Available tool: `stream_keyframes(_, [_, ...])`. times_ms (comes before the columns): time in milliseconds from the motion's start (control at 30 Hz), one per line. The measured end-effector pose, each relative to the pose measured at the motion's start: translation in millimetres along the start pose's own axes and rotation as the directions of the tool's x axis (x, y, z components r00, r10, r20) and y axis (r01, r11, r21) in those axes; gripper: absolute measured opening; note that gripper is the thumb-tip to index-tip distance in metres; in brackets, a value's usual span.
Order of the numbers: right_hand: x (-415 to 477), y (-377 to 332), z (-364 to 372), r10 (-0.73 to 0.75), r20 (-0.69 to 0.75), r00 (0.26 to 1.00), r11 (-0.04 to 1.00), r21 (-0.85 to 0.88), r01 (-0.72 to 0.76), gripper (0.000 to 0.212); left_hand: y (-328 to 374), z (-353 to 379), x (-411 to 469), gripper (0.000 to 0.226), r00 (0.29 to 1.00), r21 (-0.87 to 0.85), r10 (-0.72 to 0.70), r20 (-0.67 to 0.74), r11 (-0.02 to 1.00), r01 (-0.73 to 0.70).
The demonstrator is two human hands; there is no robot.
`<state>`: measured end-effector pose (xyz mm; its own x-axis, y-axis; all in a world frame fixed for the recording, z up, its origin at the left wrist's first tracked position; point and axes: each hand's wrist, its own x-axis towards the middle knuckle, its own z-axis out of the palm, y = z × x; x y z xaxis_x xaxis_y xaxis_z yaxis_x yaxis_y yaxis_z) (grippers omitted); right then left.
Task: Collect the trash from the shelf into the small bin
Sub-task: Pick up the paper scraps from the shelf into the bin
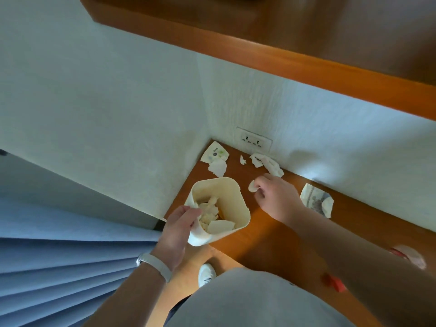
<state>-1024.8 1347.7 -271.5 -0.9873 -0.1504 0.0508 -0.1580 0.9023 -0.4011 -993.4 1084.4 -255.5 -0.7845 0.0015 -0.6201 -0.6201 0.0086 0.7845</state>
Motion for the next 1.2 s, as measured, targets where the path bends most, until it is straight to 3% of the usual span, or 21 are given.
stream_keyframes(133, [2,-41,-19,-0.121,-0.132,0.984,0.989,0.064,0.130,0.013,6,1,5,0.025,1.000,0.000,-0.017,0.024,1.000,0.017])
stream_keyframes(300, [15,-68,-10,-0.241,-0.015,0.970,0.971,0.002,0.241,0.011,15,6,3,0.015,0.996,0.001,0.007,0.085,1.000,-0.007])
stream_keyframes(433, [24,-67,-6,-0.239,-0.031,0.971,0.971,0.020,0.239,0.017,21,3,0,0.016,0.996,-0.022,0.013,0.083,1.000,-0.012])
stream_keyframes(500, [27,-56,-6,-0.192,-0.057,0.980,0.980,0.047,0.195,0.019,19,-2,0,0.024,0.997,-0.013,0.010,0.080,1.000,-0.009])
stream_keyframes(600, [41,-23,-10,-0.039,-0.004,0.999,0.999,-0.003,0.039,0.028,17,-9,0,0.017,0.999,-0.004,-0.006,0.040,1.000,0.007])
stream_keyframes(667, [54,8,-8,0.053,0.123,0.991,0.989,-0.144,-0.035,0.039,16,-12,-1,0.021,1.000,0.002,-0.014,0.022,1.000,0.014])
stream_keyframes(800, [69,58,9,0.203,0.392,0.897,0.934,-0.354,-0.057,0.061,14,-16,-9,0.012,0.999,0.003,0.008,-0.038,1.000,-0.007])
stream_keyframes(1067, [76,86,47,0.155,0.497,0.854,0.921,-0.385,0.057,0.081,9,-21,-26,0.010,0.993,-0.014,-0.018,-0.117,1.000,0.017])
stream_keyframes(1200, [72,93,55,0.175,0.493,0.852,0.938,-0.346,0.007,0.057,5,-19,-30,0.018,0.994,-0.024,-0.021,-0.106,1.000,0.018])
